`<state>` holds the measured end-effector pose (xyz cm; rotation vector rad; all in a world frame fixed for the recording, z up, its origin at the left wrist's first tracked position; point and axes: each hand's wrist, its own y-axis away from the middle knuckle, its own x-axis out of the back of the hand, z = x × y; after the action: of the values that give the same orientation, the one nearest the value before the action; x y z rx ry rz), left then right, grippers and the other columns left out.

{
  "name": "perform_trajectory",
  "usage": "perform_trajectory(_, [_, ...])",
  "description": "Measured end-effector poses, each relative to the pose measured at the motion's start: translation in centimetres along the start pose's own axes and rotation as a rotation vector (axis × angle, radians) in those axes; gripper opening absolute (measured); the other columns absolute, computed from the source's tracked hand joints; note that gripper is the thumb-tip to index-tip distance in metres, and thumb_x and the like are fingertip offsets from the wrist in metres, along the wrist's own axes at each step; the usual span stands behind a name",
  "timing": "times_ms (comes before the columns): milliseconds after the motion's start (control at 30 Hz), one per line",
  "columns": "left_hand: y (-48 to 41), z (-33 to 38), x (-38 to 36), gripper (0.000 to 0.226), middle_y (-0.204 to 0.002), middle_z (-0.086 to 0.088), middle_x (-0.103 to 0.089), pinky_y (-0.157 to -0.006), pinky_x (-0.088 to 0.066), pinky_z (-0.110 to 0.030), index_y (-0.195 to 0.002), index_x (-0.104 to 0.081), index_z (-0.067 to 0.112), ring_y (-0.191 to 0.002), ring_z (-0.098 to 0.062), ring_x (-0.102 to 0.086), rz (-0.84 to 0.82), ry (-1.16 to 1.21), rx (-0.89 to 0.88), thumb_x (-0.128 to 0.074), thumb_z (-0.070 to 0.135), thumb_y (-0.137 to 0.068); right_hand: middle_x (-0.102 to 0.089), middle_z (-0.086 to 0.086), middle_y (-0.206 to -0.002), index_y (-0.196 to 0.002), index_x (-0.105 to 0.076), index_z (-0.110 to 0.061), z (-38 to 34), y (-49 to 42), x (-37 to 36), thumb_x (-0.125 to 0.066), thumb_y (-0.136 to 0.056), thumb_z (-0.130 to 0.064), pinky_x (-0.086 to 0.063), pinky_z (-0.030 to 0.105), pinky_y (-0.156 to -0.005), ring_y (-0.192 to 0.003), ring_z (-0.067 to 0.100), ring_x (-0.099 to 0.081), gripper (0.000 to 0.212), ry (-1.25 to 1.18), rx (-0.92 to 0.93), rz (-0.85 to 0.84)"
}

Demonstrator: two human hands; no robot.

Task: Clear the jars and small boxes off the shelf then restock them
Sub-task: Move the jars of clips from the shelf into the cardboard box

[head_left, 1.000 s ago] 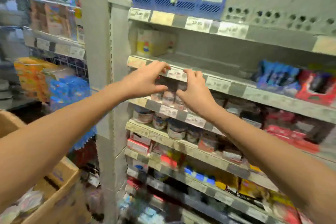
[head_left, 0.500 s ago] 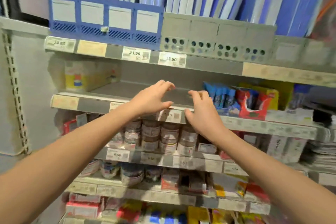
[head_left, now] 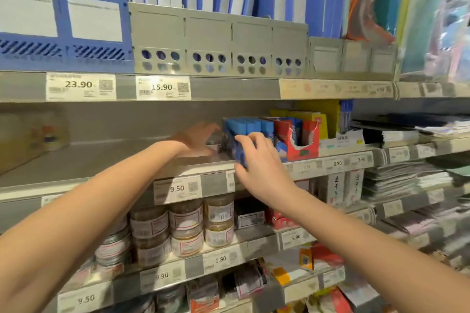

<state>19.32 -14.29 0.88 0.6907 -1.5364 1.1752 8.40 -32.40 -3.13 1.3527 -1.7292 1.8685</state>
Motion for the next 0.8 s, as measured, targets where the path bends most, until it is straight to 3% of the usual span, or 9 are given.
perform_trajectory(200, [-2.2, -0.4, -1.6, 0.055, -0.137, -0.008, -0.050, -0.085, -0.035, -0.025, -0.134, -0.040, 0.012, -0.119, -0.026, -0.050, -0.028, 0.100, -0.006, -0.066, 0.027, -0.088, -0.035, 0.005, -0.136, -0.140, -0.035, -0.018, 1.4, -0.3, 0.2, -0.051, -0.094, -0.023, -0.027, 0.033, -0.104, -0.128, 0.021, -0.029, 0.049, -0.044, -0.030, 0.009])
perform_trajectory(300, [-1.6, -0.5, -1.6, 0.044, -0.133, -0.002, -0.051, -0.088, -0.036, -0.027, -0.127, -0.042, 0.020, -0.113, -0.020, -0.050, -0.056, 0.171, -0.048, -0.064, 0.024, -0.089, -0.036, 0.006, -0.136, -0.140, -0.037, -0.017, 1.7, -0.1, 0.3, -0.051, -0.093, -0.022, -0.029, 0.036, -0.107, -0.129, 0.023, -0.030, 0.049, -0.074, -0.039, 0.003])
perform_trajectory(433, [0.5, -0.3, -0.4, 0.041, -0.124, 0.006, -0.050, -0.095, -0.042, -0.036, -0.126, -0.046, 0.032, -0.109, -0.019, -0.052, -0.104, 0.179, 0.004, -0.063, 0.036, -0.089, -0.038, 0.007, -0.133, -0.138, -0.039, -0.016, 2.0, 0.2, 0.8, -0.051, -0.093, -0.022, -0.029, 0.038, -0.107, -0.128, 0.024, -0.031, 0.047, -0.070, -0.016, 0.000])
perform_trajectory(533, [2.8, -0.3, 0.2, 0.075, -0.125, 0.005, -0.056, -0.098, -0.044, -0.035, -0.125, -0.053, 0.026, -0.108, -0.017, -0.055, -0.054, 0.236, 0.110, -0.061, 0.076, -0.070, -0.038, 0.008, -0.132, -0.137, -0.039, -0.015, 1.5, 0.6, 1.4, -0.052, -0.092, -0.020, -0.028, 0.038, -0.105, -0.128, 0.025, -0.031, 0.048, -0.093, 0.012, -0.023])
perform_trajectory(567, [4.0, -0.2, 0.5, 0.079, -0.122, 0.002, -0.060, -0.096, -0.046, -0.036, -0.122, -0.057, 0.024, -0.105, -0.018, -0.058, -0.017, 0.258, 0.163, -0.059, 0.080, -0.067, -0.038, 0.008, -0.132, -0.138, -0.039, -0.015, 1.2, 0.8, 1.6, -0.052, -0.092, -0.020, -0.029, 0.039, -0.105, -0.128, 0.025, -0.031, 0.048, -0.110, 0.024, -0.032])
perform_trajectory(667, [8.3, 1.4, 2.2, 0.055, -0.117, -0.008, -0.062, -0.085, -0.044, -0.033, -0.127, -0.054, 0.022, -0.102, -0.023, -0.058, 0.202, 0.238, 0.160, -0.062, 0.056, -0.084, -0.038, 0.009, -0.133, -0.139, -0.039, -0.013, -0.3, 1.5, 1.8, -0.052, -0.091, -0.018, -0.029, 0.041, -0.108, -0.129, 0.026, -0.031, 0.050, -0.175, 0.079, -0.055])
perform_trajectory(800, [15.6, 3.6, 4.9, 0.044, -0.115, 0.001, -0.043, -0.081, -0.039, -0.028, -0.128, -0.047, 0.043, -0.086, -0.007, -0.048, 0.324, 0.210, 0.073, -0.059, 0.052, -0.086, -0.036, 0.010, -0.136, -0.139, -0.039, -0.011, -3.5, 2.9, 1.7, -0.053, -0.091, -0.017, -0.026, 0.039, -0.111, -0.132, 0.026, -0.028, 0.051, -0.259, 0.194, -0.085])
